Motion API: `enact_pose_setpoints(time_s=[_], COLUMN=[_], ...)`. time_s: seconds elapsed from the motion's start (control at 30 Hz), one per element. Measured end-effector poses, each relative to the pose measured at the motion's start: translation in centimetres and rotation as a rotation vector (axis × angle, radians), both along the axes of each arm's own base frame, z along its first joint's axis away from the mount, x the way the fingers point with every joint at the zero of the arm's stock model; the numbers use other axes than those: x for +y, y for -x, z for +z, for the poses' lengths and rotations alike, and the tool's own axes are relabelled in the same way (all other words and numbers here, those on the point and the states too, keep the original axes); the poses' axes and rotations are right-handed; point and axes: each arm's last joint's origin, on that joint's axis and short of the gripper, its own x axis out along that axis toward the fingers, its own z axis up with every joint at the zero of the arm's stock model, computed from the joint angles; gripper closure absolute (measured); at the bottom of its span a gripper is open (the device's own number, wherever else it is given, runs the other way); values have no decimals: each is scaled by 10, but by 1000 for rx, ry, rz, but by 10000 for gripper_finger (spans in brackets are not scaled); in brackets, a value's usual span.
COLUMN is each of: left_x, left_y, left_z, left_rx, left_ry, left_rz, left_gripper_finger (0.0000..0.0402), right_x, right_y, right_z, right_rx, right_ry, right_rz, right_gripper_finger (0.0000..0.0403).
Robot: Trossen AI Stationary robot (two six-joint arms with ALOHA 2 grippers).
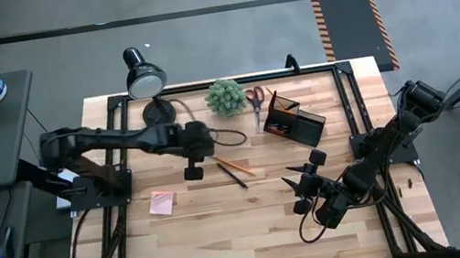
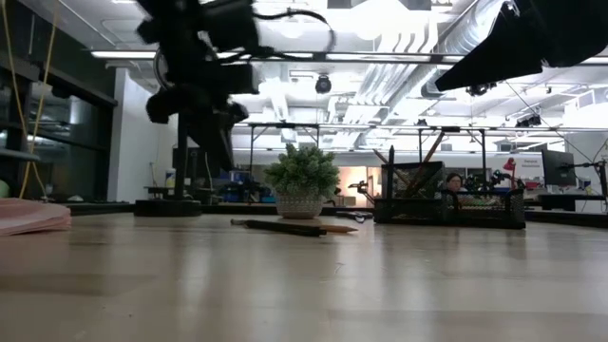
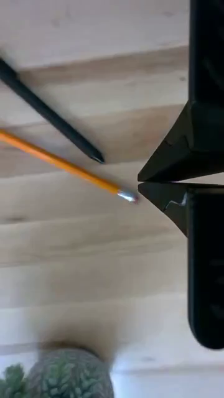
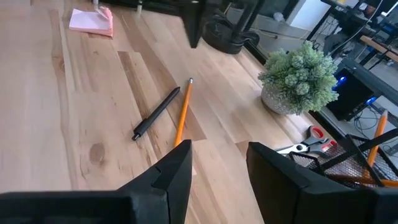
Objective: Pick and place office supplies into organizer
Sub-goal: Put the orange pencil into the black desk organizer
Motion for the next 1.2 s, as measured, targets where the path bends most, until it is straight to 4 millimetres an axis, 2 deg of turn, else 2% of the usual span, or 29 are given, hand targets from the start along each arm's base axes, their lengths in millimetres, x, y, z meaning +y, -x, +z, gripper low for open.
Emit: enact_pose_setpoints(time_s=[0.1, 0.2, 0.43, 0.6, 0.9, 1.2], left_x=[2, 5, 21, 25, 20, 18], left_y=[14, 27, 45, 49, 60, 68], left_z=[-10, -24, -51, -55, -68, -79], left_rx=[-167, -254, -325, -412, -585, -594], left_ry=[42, 64, 73, 80, 12, -47], left_rz=[-29, -72, -83, -103, -103, -78], left_gripper_finger=[400, 399, 396, 388, 382, 399], right_x=[0, 0, 0, 0, 0, 0], right_y=[0, 0, 0, 0, 0, 0], right_z=[0, 0, 0, 0, 0, 0], right_rx=[-1, -3, -5, -5, -6, -6], right_ry=[2, 2, 5, 5, 5, 5], right_rz=[-1, -2, -5, -5, -5, -5], right_gripper_finger=[258, 258, 258, 258, 258, 258])
